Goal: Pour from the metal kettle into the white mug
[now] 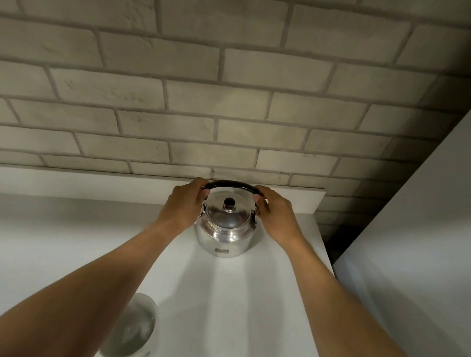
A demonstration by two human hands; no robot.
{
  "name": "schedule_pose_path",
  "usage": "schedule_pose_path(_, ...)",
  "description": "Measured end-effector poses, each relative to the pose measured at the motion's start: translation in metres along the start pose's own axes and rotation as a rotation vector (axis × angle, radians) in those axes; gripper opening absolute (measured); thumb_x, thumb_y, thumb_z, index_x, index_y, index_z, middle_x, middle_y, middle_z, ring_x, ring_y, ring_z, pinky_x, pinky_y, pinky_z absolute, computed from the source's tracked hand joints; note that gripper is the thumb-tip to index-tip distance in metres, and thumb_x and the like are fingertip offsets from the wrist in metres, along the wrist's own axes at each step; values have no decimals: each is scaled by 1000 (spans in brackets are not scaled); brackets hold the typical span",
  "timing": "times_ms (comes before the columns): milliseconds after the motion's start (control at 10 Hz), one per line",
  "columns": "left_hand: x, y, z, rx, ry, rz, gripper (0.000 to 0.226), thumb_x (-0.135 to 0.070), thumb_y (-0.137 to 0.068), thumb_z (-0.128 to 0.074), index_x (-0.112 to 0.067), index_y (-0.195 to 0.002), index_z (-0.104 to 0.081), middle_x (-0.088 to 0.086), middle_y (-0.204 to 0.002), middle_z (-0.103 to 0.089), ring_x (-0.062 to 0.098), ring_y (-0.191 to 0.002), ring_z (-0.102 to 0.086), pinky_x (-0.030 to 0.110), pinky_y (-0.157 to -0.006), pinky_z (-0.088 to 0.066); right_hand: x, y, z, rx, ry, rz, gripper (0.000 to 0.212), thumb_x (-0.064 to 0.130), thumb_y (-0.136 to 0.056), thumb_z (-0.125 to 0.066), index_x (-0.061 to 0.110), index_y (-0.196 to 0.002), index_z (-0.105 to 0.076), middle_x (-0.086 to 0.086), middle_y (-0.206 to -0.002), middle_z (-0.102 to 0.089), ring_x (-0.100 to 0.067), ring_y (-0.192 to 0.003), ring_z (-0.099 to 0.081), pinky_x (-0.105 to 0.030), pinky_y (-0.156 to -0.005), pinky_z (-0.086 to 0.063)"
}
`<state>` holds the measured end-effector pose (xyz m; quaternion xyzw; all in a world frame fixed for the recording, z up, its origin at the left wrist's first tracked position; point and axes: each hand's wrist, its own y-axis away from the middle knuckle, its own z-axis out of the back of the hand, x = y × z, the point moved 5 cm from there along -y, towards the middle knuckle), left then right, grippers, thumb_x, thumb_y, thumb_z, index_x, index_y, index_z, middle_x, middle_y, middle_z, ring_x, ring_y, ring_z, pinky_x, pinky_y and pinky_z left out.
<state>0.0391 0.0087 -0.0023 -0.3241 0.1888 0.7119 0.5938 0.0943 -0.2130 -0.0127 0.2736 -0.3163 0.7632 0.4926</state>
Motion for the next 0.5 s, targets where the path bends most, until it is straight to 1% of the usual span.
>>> schedule_pose_path(100, 4, -5, -2, -3, 20, 18, 23, -22, -108, -49, -18, -126, -62, 8, -99, -74, 30, -89, -72, 42, -83, -57, -2, -8, -4, 14, 8, 2, 31, 19, -110, -48, 19, -133, -68, 10, -106, -67, -12, -93, -63, -3, -75, -38)
schedule_pose_path(200, 7, -10, -4, -11, 38, 19, 23, -19, -108, -49, -15, -126, -63, 9, -101, -75, 33, -92, -71, 43, -85, -55, -6, -13, -7, 11, -21, -14, 31, 19, -110, -48, 21, -133, -69, 15, -98, -65, -11, -89, -61, -5, -75, -38)
schedule_pose_path(300, 9, -12, -3, 16, 70, 37, 21, -21, -107, -50, -17, -124, -63, 10, -108, -74, 31, -93, -72, 39, -83, -54, -7, -12, -6, 29, -59, -42, 32, 18, -109, -50, 22, -136, -67, 14, -102, -68, -13, -93, -63, -21, -85, -48)
schedule_pose_path(400, 6, -9, -1, 35, 65, 28, 32, -31, -106, -55, -21, -136, -56, 9, -126, -69, 27, -99, -69, 35, -86, -52, -11, -5, 1, 45, -92, -109, 46, 25, -107, -57, 20, -152, -52, -2, -135, -65, -21, -110, -68, -32, -95, -56)
schedule_pose_path(500, -8, -1, 12, -62, 13, -74, 43, -41, -103, -56, -25, -143, -51, 6, -137, -62, 28, -121, -61, 40, -96, -50, -4, 11, 19, -105, -84, -110, 55, 31, -105, -61, 18, -156, -47, -2, -145, -59, -14, -107, -65, -13, -85, -47)
